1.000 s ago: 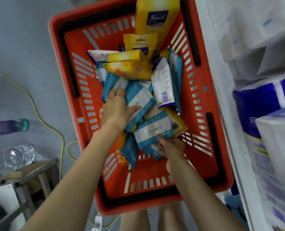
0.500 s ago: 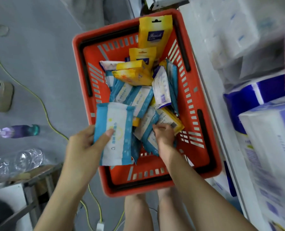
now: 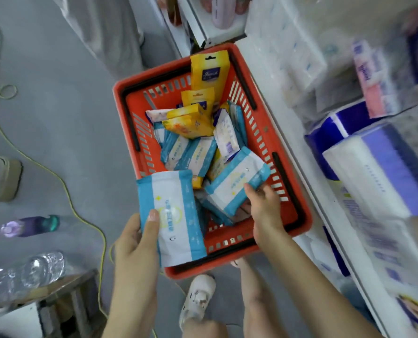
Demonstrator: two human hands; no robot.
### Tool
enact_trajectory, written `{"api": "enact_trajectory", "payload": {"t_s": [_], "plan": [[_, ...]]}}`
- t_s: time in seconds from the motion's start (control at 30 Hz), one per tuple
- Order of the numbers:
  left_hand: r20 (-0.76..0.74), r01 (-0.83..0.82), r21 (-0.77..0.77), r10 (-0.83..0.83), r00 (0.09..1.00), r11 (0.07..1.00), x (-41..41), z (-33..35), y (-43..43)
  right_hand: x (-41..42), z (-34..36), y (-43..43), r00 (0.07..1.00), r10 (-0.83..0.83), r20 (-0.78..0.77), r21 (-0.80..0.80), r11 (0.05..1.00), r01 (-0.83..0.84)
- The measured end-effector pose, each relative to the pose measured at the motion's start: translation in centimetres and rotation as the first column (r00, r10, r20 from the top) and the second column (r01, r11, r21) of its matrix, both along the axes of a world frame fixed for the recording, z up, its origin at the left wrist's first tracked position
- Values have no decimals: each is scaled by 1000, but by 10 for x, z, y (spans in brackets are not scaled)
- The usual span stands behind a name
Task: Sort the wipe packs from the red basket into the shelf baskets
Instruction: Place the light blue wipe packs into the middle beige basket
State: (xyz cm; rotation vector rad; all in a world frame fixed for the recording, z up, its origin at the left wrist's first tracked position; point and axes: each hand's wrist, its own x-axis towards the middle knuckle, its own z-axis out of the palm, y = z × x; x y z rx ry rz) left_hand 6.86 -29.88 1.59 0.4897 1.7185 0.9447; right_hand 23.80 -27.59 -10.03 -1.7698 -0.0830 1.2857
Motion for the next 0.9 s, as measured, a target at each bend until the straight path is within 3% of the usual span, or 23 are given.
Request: {"api": "enact_trajectory", "payload": {"t_s": [0.1, 0.17, 0.3, 0.53, 0.8, 0.9], "plan": [[103, 80, 92, -89, 991, 993, 8, 24, 0, 10, 68, -37, 982, -89, -165, 198, 973, 122], [154, 162, 172, -189, 970, 972, 9, 44, -6, 12, 114, -65, 977, -91, -193, 300, 943, 147], [249, 336, 315, -418, 873, 888, 10, 103, -31, 14, 204, -125, 987, -163, -19, 397, 904, 157], [216, 585, 519, -758, 615, 623, 21, 221, -109, 7, 349, -249, 962, -225, 155, 556, 825, 103], [68, 728, 619, -943, 325, 296, 68, 331, -206, 27, 458, -386, 843, -463, 275, 675, 717, 174], [80, 727, 648, -970, 228, 224, 99, 359, -250, 46, 478, -438, 767, -573, 290, 708, 668, 231]]}}
